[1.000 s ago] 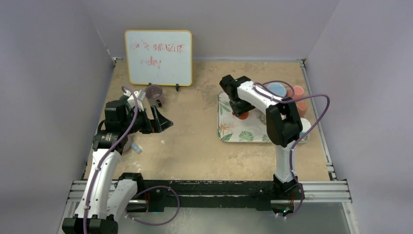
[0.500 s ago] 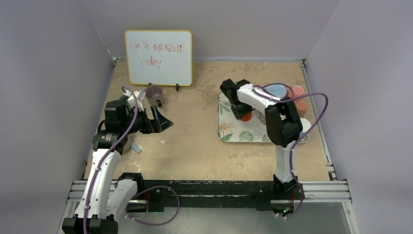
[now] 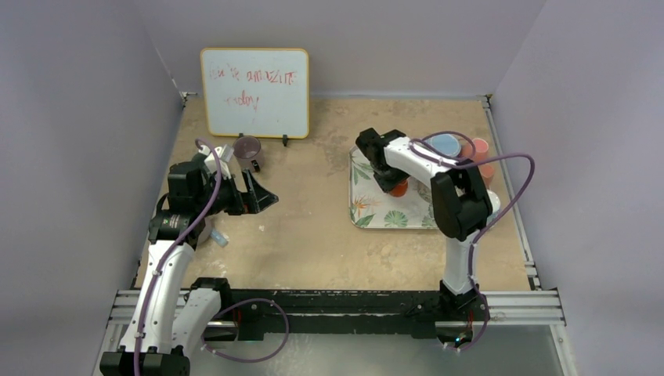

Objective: Turn the mug right side up
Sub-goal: Turn over the cup on the tray.

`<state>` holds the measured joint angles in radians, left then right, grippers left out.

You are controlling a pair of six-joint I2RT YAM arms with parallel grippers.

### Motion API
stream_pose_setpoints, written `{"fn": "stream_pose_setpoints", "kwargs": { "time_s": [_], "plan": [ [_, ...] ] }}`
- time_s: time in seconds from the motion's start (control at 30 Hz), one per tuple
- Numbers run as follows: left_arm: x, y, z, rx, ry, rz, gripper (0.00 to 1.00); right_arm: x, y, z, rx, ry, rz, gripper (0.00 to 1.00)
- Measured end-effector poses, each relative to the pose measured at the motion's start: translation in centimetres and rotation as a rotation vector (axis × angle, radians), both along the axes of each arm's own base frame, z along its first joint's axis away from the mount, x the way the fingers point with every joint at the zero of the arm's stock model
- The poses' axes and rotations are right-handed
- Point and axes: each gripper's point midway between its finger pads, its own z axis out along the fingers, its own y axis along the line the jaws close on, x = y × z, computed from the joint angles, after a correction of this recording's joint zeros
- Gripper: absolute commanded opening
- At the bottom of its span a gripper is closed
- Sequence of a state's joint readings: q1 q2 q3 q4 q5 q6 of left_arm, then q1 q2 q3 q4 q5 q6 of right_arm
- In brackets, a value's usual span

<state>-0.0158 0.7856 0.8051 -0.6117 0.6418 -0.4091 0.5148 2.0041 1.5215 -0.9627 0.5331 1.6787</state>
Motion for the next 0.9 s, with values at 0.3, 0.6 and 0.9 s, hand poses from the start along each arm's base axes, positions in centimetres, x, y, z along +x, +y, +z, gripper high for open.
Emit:
{"fn": "stream_pose_setpoints", "kwargs": {
  "time_s": [0.3, 0.6, 0.9],
  "plan": [
    [0.1, 0.6, -0.5, 0.024, 0.017, 0.034, 1.00, -1.1, 0.5, 3.7, 0.063, -0.101, 0.105, 0.00],
    [0.2, 0.8, -0.9, 0.040, 0.027, 0.050, 0.95, -2.7, 2.7, 4.4, 0.260, -0.237, 0.301, 0.00],
    [0.2, 0.6, -0.8, 0.026, 0.033, 0.044, 0.88, -4.0, 8.8, 8.7, 0.637, -0.463, 0.548, 0.00]
  ]
}}
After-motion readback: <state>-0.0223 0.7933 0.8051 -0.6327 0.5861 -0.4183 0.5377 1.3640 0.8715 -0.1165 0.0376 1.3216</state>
